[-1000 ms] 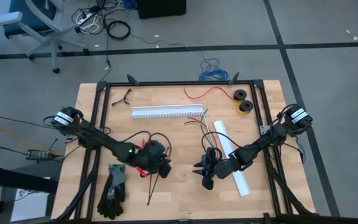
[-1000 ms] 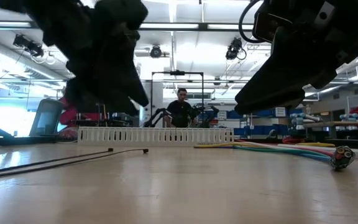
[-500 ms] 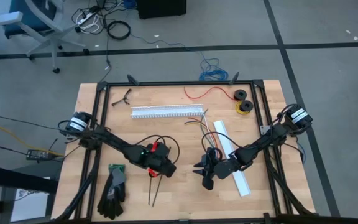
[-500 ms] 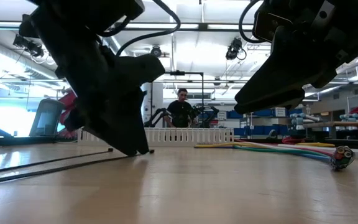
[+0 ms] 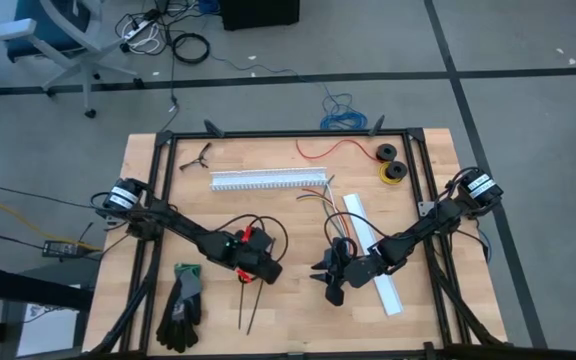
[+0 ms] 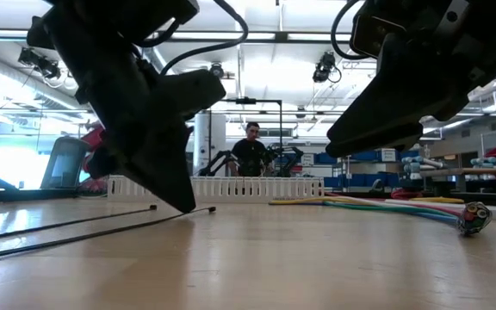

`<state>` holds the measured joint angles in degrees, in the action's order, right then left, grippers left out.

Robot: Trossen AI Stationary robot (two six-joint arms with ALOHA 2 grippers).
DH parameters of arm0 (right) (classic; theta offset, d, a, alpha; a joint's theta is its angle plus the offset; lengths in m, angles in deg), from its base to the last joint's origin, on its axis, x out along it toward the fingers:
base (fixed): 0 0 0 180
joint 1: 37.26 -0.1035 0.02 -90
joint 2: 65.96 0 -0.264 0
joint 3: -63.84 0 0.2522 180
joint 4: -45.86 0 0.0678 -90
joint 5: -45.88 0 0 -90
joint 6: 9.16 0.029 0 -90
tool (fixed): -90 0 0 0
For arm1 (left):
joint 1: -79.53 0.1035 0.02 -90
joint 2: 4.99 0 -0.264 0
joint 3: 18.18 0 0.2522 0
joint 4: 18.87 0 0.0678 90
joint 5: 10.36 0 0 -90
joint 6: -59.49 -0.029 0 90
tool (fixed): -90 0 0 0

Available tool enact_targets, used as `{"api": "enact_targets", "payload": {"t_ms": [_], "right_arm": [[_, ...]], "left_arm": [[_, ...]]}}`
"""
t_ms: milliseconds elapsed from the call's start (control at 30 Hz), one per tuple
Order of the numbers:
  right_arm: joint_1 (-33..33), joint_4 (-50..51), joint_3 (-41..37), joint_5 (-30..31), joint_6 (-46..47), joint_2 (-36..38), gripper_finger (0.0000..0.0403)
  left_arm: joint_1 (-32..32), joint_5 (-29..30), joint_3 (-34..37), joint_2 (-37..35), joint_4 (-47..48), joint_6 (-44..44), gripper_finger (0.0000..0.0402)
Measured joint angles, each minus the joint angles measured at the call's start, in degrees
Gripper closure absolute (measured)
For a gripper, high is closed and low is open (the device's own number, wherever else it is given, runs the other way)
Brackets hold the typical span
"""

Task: Ziptie cables
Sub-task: Prepare the black zip tie

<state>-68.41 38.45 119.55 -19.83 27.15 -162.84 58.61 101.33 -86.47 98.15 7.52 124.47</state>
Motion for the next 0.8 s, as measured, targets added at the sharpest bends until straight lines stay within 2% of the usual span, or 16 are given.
{"api": "enact_targets", "payload": {"t_ms": [200, 567, 800], "right_arm": [[0.0, 0.0, 0.0, 0.0, 0.0, 0.0, 0.0292], [0.0, 0.0, 0.0, 0.0, 0.0, 0.0, 0.0292], [0.0, -0.2, 0.0, 0.0, 0.0, 0.0, 0.0292]], "left_arm": [[0.0, -0.2, 0.0, 0.0, -2.6, -2.7, 0.0355], [0.7, -0.6, 0.0, -0.1, -2.7, -5.1, 0.0271], [1.3, -0.4, 0.0, 0.4, 0.6, -5.0, 0.0270]]}}
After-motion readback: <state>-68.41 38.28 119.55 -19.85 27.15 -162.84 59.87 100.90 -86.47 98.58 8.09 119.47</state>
